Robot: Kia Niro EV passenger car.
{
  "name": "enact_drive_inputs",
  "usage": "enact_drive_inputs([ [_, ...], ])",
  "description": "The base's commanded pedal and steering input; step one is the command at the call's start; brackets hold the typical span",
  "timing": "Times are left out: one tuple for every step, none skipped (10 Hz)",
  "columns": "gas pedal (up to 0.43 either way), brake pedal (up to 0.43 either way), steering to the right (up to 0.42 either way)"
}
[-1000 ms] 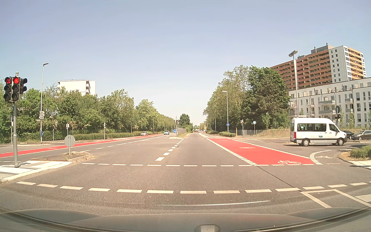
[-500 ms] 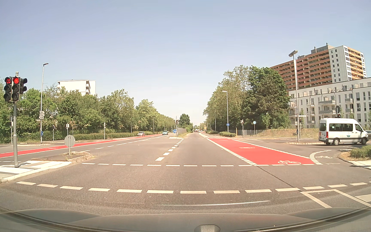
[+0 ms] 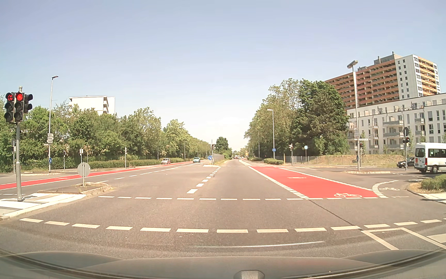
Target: Follow the waypoints while adhering to traffic rules and regulations
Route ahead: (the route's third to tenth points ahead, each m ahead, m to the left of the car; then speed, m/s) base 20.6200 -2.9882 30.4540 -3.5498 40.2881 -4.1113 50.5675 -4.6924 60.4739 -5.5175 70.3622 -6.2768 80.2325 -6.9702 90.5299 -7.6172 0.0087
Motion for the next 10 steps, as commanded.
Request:
enact_drive_inputs([
  [0.0,0.36,-0.003],
  [0.0,0.36,-0.004],
  [0.0,0.36,-0.004],
  [0.0,0.366,-0.004],
  [0.0,0.36,-0.004],
  [0.0,0.36,-0.004],
  [0.0,0.366,-0.003],
  [0.0,0.36,-0.003],
  [0.0,0.366,-0.003],
  [0.0,0.36,-0.002],
])
